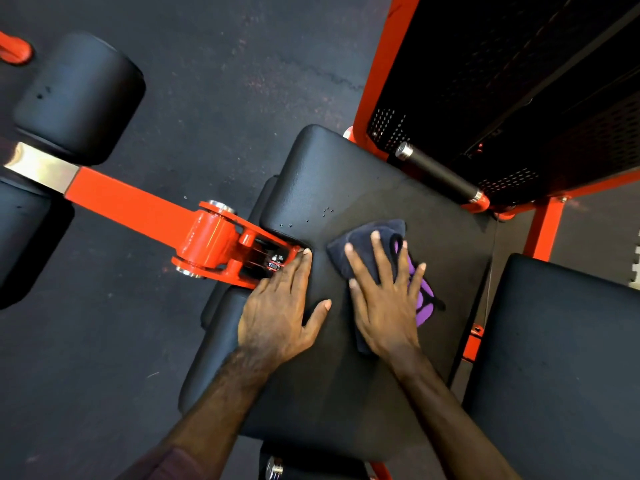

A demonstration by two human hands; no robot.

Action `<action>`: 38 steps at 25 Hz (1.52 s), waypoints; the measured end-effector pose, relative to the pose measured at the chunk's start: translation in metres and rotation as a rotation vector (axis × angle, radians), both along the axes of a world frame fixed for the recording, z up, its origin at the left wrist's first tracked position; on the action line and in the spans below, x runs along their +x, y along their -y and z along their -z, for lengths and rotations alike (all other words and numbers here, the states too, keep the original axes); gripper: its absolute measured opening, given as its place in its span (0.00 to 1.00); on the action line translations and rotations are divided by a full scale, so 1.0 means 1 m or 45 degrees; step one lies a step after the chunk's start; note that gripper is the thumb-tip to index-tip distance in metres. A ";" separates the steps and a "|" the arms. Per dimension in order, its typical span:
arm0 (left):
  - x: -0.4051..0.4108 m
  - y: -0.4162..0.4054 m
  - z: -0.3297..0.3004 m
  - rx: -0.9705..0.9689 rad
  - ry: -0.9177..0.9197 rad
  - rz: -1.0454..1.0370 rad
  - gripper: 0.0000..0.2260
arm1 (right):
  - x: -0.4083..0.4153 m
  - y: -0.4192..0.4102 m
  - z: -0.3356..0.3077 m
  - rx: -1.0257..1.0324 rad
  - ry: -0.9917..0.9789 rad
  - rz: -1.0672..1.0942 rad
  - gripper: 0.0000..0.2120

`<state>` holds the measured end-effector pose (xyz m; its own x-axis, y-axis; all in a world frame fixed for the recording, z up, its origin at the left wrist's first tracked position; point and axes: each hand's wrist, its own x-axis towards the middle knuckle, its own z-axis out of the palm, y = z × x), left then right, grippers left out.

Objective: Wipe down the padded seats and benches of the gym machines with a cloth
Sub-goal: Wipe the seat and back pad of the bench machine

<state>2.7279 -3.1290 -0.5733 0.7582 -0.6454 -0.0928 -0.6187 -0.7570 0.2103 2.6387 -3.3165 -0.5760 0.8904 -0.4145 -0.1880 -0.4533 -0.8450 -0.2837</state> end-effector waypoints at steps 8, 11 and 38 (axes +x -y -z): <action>0.000 -0.001 0.003 0.000 0.000 0.002 0.37 | 0.002 0.006 0.000 -0.062 0.075 -0.276 0.27; 0.001 0.000 0.001 0.001 0.026 0.005 0.38 | 0.035 0.021 0.006 0.043 0.078 0.222 0.27; 0.002 0.000 -0.002 -0.042 -0.051 0.001 0.38 | 0.137 0.035 -0.006 0.073 0.143 0.348 0.27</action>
<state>2.7301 -3.1288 -0.5714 0.7540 -0.6490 -0.1015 -0.6096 -0.7489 0.2598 2.7760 -3.3520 -0.5702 0.7639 -0.6332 -0.1248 -0.6248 -0.6772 -0.3887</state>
